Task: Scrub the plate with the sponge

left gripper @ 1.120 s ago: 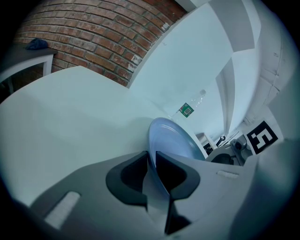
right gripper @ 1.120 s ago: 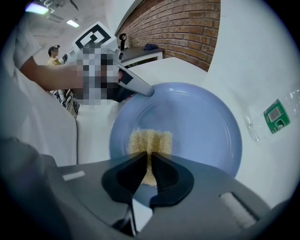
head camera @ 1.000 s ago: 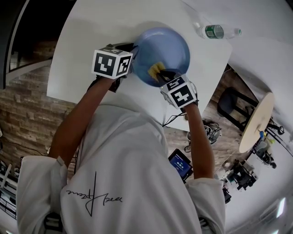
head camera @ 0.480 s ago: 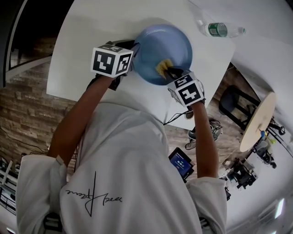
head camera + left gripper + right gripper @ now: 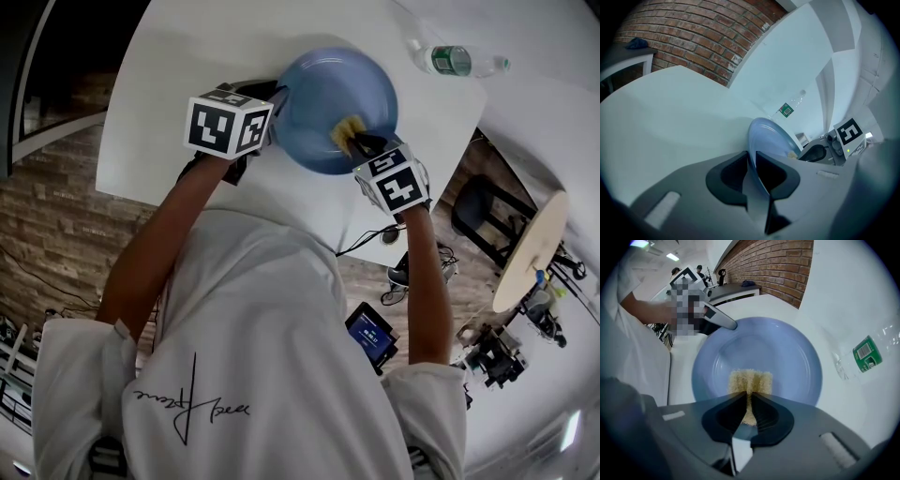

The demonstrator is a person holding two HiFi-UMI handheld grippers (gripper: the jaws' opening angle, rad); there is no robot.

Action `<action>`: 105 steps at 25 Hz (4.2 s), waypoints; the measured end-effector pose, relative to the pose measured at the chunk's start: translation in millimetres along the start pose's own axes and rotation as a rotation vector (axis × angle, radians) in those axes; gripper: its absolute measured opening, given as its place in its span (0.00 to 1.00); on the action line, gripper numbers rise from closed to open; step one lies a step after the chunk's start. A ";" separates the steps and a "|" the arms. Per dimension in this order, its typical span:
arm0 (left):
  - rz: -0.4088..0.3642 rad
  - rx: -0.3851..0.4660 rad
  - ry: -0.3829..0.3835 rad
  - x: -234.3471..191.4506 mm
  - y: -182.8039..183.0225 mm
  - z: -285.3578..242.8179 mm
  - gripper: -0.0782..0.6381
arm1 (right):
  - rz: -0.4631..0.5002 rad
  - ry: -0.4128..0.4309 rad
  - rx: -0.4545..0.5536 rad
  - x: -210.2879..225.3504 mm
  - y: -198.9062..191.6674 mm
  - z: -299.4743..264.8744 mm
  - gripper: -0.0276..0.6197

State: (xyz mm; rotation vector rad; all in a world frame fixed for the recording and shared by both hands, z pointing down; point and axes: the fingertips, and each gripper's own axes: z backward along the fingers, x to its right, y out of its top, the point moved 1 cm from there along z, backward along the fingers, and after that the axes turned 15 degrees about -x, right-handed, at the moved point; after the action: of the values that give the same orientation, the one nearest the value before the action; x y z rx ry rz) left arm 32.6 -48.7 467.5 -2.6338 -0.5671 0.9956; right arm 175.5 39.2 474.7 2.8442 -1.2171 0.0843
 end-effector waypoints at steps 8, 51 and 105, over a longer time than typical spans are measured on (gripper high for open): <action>-0.001 -0.001 -0.002 -0.4 -1.4 0.9 0.21 | -0.048 -0.009 0.015 15.3 -3.1 -0.4 0.11; -0.036 0.034 0.059 0.7 4.5 3.2 0.21 | 0.131 -0.272 0.073 -19.7 62.8 5.5 0.10; -0.312 0.171 -0.059 97.2 -19.6 87.5 0.22 | -0.352 -0.161 0.530 -77.2 -35.8 89.9 0.09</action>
State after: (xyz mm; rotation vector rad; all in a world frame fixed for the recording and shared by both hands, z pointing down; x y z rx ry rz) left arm 35.1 21.7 355.6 -2.2850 -0.8356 0.9775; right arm 151.1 113.8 379.0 3.5433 -0.7797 0.1916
